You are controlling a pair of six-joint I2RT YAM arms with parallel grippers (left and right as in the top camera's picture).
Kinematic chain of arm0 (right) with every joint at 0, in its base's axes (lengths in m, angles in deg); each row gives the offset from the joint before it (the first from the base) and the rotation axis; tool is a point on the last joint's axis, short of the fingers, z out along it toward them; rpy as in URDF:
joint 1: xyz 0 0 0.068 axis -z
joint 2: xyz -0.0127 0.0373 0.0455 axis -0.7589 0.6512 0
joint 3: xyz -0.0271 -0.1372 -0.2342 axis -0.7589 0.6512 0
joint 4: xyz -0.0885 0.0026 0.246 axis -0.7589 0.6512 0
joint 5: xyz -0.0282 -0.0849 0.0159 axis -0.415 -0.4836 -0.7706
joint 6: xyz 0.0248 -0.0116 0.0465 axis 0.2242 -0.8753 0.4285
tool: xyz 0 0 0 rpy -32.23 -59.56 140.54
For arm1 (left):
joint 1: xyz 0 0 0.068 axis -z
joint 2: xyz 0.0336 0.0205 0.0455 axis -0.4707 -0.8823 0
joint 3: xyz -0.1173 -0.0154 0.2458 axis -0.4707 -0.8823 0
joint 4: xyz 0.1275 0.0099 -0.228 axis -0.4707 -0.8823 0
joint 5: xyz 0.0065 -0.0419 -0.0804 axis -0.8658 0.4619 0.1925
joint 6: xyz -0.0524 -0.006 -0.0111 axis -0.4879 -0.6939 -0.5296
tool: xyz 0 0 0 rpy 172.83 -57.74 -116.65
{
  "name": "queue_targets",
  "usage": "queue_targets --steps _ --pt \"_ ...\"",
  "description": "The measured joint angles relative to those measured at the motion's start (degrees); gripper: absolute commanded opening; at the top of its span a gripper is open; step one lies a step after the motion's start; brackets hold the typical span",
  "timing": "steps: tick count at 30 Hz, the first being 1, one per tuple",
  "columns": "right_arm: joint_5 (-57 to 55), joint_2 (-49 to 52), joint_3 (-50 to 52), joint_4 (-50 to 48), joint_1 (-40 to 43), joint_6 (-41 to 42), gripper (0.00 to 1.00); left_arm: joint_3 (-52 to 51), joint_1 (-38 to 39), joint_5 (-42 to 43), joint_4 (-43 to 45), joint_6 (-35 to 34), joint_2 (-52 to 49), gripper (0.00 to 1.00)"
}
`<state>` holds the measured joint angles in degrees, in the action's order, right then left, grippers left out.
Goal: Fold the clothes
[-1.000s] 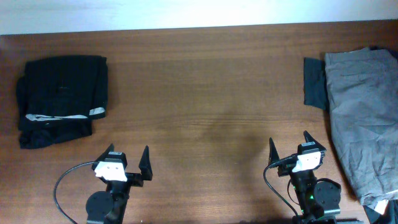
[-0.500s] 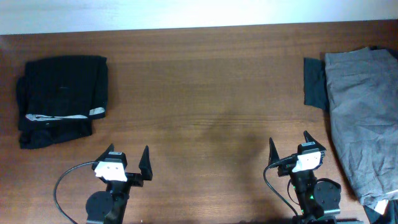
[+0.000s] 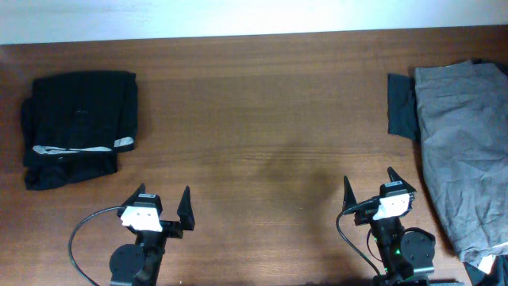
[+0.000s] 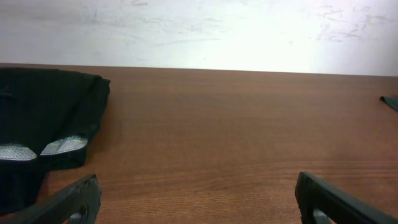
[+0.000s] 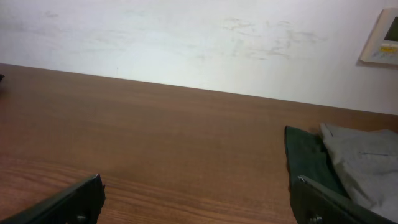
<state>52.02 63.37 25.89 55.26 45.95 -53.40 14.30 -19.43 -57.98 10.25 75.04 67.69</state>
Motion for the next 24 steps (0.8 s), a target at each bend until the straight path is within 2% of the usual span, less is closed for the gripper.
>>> queue_targets --steps 24 --pt "0.0 0.0 0.0 0.0 0.0 1.1 0.99 0.0 0.0 0.0 0.0 0.0 0.0 1.00"
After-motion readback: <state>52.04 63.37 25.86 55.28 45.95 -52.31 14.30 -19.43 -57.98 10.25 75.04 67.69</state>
